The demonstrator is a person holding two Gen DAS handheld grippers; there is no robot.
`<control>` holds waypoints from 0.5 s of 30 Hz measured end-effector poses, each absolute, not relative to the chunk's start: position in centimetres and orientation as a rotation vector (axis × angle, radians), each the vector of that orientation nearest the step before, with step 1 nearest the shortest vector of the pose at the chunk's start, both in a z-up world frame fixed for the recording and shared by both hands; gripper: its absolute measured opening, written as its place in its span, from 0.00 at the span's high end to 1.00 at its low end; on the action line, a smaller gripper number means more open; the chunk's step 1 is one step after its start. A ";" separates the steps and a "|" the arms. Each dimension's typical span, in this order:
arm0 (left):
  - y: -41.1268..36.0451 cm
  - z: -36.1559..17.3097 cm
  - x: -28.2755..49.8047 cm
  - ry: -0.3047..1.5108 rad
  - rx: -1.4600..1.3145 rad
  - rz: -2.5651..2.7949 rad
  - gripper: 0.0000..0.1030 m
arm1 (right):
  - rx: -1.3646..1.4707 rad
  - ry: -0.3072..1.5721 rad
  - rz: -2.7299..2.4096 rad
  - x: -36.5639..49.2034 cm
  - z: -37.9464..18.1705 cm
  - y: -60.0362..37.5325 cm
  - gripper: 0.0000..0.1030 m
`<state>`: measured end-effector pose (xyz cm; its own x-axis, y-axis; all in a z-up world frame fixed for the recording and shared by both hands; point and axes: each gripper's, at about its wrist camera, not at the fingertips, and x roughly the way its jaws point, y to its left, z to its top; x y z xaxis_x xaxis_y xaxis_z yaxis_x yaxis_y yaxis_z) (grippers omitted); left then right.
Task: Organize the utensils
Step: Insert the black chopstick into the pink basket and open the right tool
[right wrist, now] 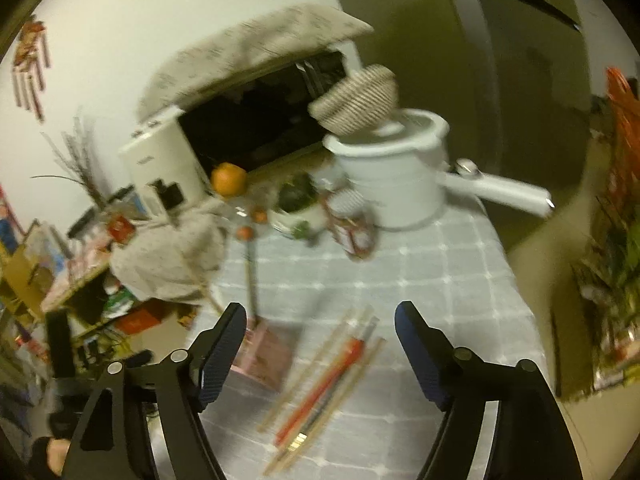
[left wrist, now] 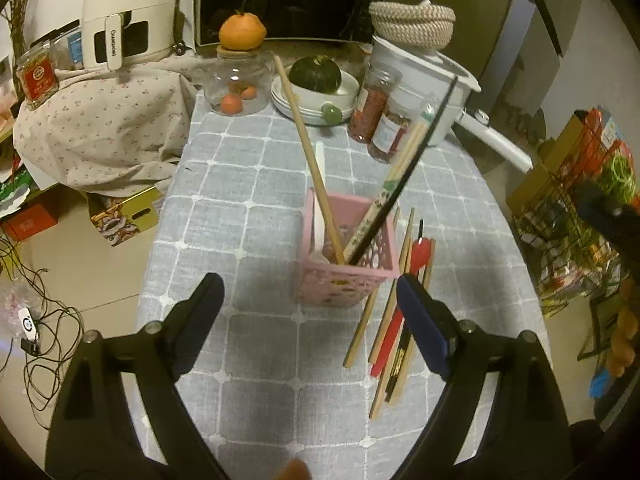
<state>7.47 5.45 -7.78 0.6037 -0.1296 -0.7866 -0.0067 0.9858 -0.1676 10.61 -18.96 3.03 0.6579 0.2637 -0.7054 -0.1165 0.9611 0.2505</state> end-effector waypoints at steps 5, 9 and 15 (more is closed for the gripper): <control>4.9 -8.3 7.2 0.936 -0.131 -0.080 0.06 | 0.155 0.903 0.115 10.4 0.1 -20.7 0.20; 4.3 -8.2 7.1 0.925 -0.100 -0.090 0.02 | 0.123 0.964 0.062 10.4 -1.7 -21.3 0.15; 3.8 -8.3 6.9 0.898 -0.083 -0.088 0.01 | 0.064 1.013 0.039 10.5 -3.5 -21.2 0.09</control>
